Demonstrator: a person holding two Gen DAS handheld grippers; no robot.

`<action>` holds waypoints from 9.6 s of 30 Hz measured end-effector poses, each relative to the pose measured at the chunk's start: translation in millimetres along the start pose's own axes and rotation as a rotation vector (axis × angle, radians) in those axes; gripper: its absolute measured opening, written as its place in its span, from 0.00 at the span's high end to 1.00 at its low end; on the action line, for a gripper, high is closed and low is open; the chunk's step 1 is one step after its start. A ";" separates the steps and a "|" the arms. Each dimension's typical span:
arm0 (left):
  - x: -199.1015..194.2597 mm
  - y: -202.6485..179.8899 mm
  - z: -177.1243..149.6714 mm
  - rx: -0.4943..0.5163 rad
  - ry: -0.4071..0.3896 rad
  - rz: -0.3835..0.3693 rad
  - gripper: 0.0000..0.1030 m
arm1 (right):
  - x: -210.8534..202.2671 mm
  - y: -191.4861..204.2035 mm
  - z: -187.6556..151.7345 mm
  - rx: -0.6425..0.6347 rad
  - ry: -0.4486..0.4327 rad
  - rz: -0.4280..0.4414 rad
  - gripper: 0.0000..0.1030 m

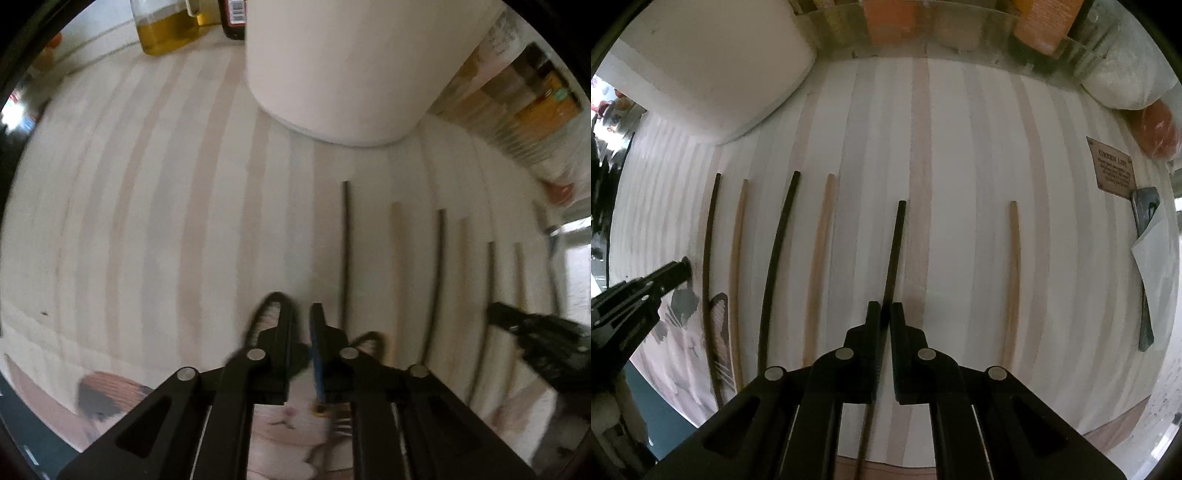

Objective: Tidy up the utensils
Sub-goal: 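Grasp a dark chopstick with the left tool while the right tool grasps another dark chopstick, then lift both dark chopsticks toward the cream holder for insertion, then insert both dark chopsticks into the holder lid slots and open both tools, then lower both tools back to the chopstick row on the mat, then grasp a wooden chopstick with the left tool while the right tool grasps another wooden chopstick, then lift both wooden chopsticks up and insert them into the holder slots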

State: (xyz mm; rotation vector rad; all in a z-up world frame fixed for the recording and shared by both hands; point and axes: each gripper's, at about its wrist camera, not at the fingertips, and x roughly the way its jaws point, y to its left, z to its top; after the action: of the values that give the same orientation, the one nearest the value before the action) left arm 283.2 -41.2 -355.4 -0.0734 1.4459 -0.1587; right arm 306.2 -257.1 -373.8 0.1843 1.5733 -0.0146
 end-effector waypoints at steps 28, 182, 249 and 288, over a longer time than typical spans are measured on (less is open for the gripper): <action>0.9 11.0 -1.7 0.121 -0.026 0.134 0.96 | 4.8 7.3 5.9 -0.058 0.063 -0.048 0.95; -34.4 -47.0 21.0 0.100 -0.144 0.234 0.21 | -76.0 -81.6 13.5 0.127 -0.254 -0.061 0.49; -88.7 -53.5 6.8 0.148 -0.229 0.081 0.96 | -60.9 14.7 -5.6 -0.002 -0.259 0.081 0.94; -321.3 -45.4 181.2 0.097 -0.697 0.007 0.96 | -329.4 100.0 212.5 -0.089 -0.960 0.315 0.94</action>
State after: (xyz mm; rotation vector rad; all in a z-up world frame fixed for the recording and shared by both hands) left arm 422.5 -45.3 -10.9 -0.0385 0.7426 -0.1754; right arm 529.5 -220.7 -38.4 0.2977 0.5766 0.1882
